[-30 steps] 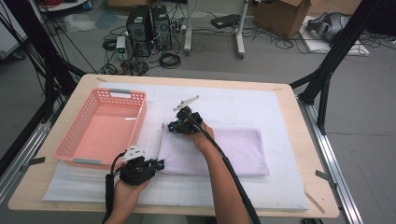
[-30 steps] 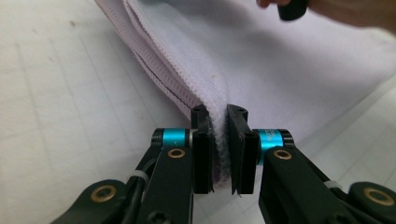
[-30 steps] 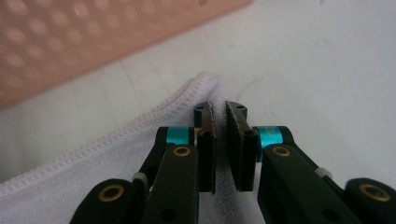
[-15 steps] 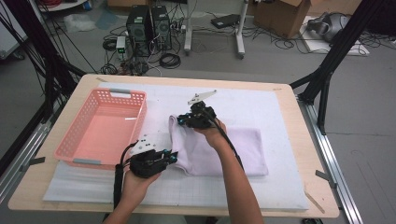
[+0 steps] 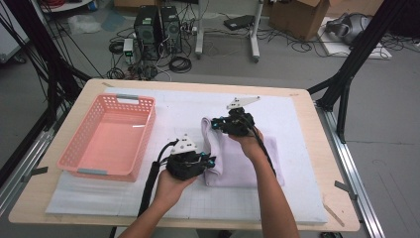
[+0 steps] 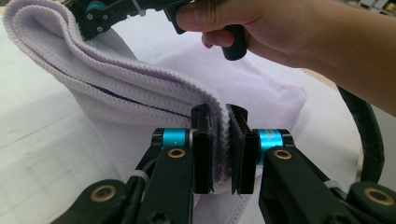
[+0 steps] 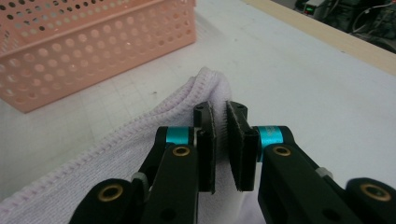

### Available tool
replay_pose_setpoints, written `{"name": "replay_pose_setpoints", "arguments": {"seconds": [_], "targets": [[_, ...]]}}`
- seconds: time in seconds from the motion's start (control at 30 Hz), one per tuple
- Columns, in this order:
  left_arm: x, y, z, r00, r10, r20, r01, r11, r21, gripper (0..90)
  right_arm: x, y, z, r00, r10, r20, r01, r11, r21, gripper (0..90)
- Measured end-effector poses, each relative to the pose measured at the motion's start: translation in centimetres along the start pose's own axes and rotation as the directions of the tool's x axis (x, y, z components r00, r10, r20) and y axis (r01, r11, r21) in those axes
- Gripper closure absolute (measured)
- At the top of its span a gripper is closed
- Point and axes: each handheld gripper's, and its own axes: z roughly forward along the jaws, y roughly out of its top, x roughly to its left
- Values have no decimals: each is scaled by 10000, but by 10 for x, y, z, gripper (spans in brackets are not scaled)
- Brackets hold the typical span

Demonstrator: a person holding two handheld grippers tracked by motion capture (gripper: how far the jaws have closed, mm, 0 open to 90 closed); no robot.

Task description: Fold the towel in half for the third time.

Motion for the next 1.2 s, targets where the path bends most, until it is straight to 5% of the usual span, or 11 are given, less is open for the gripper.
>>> {"name": "replay_pose_setpoints", "arguments": {"seconds": [0.33, 0.67, 0.83, 1.03, 1.2], "targets": [[-26, 11, 51, 9984, 413, 373, -431, 9979, 485, 808, -21, -28, -38, 9980, 267, 571, -258, 9995, -163, 825], [-40, 13, 80, 9987, 267, 436, -290, 9982, 530, 772, -39, -57, -70, 9911, 684, 1141, -644, 9972, -383, 822], [-36, 17, 71, 9984, 397, 406, -383, 9986, -358, 495, -47, -70, -78, 9864, 869, 1394, -832, 9960, -324, 823], [-12, 20, 41, 9992, 370, -169, -384, 9954, -878, 435, -51, -76, -88, 9790, 967, 1797, -913, 9951, -381, 823], [8, 7, 24, 9986, 90, -523, -138, 9957, -920, 422, -53, -90, -93, 9722, 1192, 2013, -1151, 9928, -319, 814]]}}
